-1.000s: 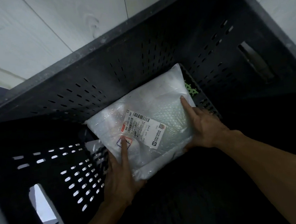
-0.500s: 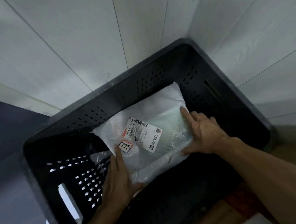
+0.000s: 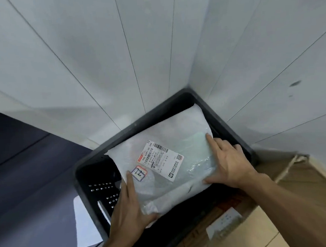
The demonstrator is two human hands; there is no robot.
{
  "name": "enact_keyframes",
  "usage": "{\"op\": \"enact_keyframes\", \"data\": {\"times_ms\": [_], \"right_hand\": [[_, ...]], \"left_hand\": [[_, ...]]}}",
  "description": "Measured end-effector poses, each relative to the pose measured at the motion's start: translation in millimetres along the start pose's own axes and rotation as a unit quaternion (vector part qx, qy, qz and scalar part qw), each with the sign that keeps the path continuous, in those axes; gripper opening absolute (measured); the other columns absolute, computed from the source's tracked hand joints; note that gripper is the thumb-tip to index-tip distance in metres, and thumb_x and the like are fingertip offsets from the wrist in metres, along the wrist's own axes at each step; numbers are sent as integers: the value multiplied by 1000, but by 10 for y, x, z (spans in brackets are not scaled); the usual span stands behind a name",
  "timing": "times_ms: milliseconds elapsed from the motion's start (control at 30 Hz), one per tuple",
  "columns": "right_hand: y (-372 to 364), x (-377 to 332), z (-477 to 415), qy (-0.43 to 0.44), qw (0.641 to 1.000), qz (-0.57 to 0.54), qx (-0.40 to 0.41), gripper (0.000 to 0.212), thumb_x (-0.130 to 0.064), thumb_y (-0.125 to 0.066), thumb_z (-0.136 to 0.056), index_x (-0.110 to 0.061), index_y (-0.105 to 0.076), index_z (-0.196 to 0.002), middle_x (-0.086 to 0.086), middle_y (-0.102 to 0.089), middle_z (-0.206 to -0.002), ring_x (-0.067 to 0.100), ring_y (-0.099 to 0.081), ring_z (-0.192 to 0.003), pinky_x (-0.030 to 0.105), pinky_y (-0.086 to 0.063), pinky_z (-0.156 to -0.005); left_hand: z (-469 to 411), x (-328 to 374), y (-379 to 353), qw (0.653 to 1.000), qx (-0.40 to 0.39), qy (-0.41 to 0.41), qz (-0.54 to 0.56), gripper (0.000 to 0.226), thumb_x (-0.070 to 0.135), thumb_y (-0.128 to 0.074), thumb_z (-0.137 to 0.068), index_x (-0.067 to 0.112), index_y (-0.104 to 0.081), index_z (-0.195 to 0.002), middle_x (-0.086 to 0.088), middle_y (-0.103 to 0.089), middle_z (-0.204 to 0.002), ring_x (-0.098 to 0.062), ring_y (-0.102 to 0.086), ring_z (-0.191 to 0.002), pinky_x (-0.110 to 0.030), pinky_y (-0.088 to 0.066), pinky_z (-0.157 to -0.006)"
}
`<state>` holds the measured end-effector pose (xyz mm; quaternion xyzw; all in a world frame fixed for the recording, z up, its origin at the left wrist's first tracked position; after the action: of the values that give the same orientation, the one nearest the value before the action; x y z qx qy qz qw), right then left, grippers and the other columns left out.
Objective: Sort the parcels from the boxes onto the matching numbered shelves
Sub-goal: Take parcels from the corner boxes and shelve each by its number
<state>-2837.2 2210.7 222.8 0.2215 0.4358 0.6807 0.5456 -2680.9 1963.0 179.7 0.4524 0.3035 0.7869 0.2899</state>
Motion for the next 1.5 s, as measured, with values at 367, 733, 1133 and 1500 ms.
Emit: {"op": "enact_keyframes", "data": {"times_ms": [367, 733, 1133, 1500], "right_hand": [[1159, -43, 1064, -42, 996, -33, 69, 136, -68, -77, -67, -19, 12, -158, -1, -22, -159, 20, -26, -143, 42, -22, -115], [1961, -256, 1958, -20, 992, -75, 101, 136, -61, -82, -67, -16, 7, -159, 4, -20, -162, 24, -23, -146, 44, -22, -116], [2614, -415, 2680, 13, 985, -72, 156, 135, -62, -82, -67, -16, 5, -160, 2, -22, -161, 22, -25, -144, 41, -25, -111], [3194, -538, 3421, 4, 973, -61, 223, 137, -67, -80, -66, -16, 6, -159, 2, -22, -163, 23, -25, -145, 46, -24, -114]], "left_hand": [[542, 948, 1021, 998, 35, -35, -35, 155, 56, -91, -56, 27, 27, -152, -4, 3, -166, -29, -27, -147, -40, -42, -109], [1289, 1580, 1847, 994, 55, -47, -76, 152, 52, -92, -58, 19, 21, -155, -3, 3, -165, -31, -28, -145, -44, -43, -107], [1971, 2050, 2496, 990, 102, -46, -89, 151, 55, -89, -61, 23, 26, -153, 2, 3, -166, -27, -24, -148, -42, -34, -116], [2404, 2523, 3122, 980, 136, -110, -100, 151, 58, -88, -60, 23, 25, -153, 6, 7, -166, -25, -24, -147, -40, -29, -117]]}}
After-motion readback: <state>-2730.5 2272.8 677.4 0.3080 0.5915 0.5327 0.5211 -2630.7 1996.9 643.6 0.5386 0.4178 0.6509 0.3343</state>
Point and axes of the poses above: each hand's wrist, its own z-axis away from the middle knuckle, its own y-axis out of the back of the hand, x = y × z, the point moved 8 cm from there along -z, towards the middle knuckle
